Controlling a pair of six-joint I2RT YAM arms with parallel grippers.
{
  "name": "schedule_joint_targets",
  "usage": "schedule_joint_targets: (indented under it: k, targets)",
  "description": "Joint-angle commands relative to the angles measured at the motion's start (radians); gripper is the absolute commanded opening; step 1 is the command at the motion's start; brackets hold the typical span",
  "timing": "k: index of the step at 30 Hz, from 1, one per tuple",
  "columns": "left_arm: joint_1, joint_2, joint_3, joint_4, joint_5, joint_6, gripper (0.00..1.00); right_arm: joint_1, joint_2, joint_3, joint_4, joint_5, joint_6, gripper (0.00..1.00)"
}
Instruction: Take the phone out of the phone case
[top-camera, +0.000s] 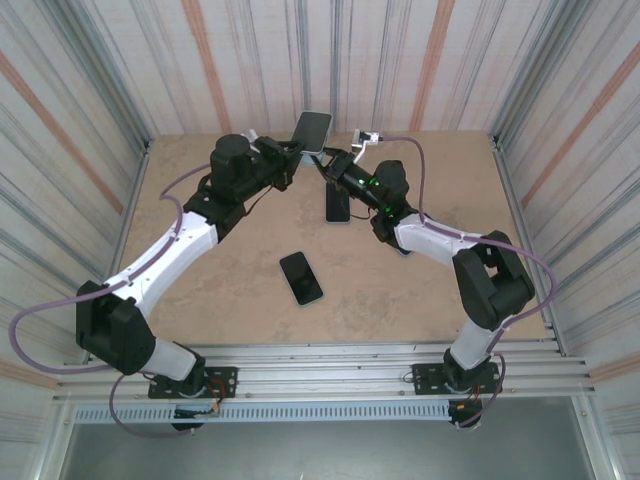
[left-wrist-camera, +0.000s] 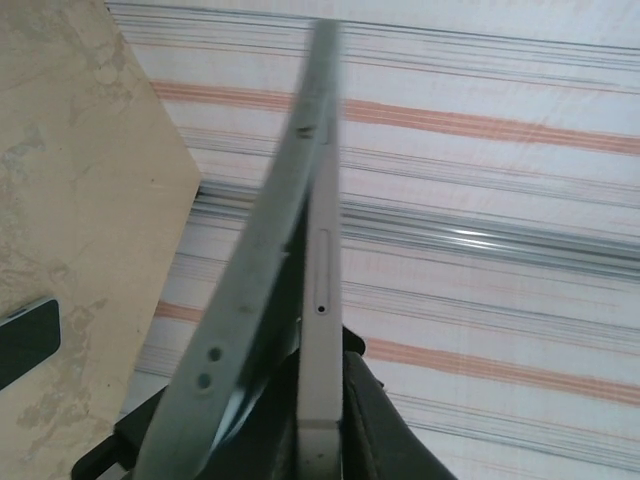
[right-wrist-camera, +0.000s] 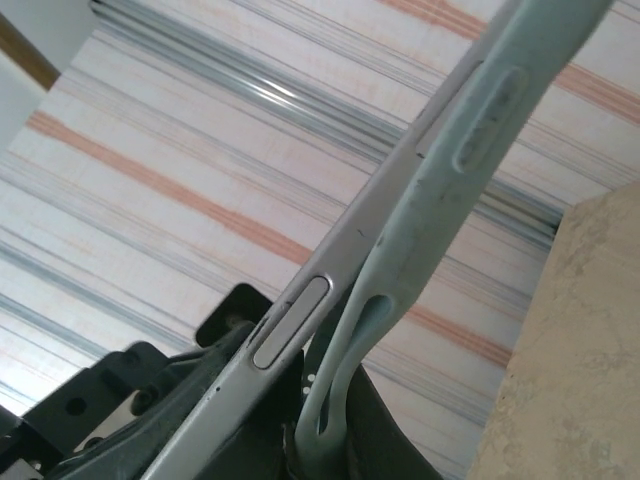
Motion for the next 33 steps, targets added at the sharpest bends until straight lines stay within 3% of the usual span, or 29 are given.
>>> schedule_joint_targets:
  k: [1, 7, 17, 23, 33]
  targets:
    - [0.008, -0.026, 0.050, -0.008, -0.029, 0.027, 0.09, 0.016, -0.003, 0.006, 0.023, 0.023, -0.002, 0.02]
    - [0.009, -0.034, 0.092, -0.031, -0.021, 0.054, 0.01, 0.020, 0.001, 0.004, -0.076, 0.085, -0.002, 0.02]
    - [0.073, -0.084, 0.099, -0.077, -0.004, 0.106, 0.00, 0.004, -0.012, -0.021, -0.252, 0.128, -0.033, 0.00]
    - [0.181, -0.141, -0.025, -0.043, 0.064, 0.071, 0.00, -0.003, -0.011, -0.001, -0.298, 0.103, -0.053, 0.00]
    - [0.399, -0.176, -0.246, 0.061, 0.223, 0.226, 0.00, 0.018, 0.038, 0.048, -0.330, 0.073, -0.034, 0.00]
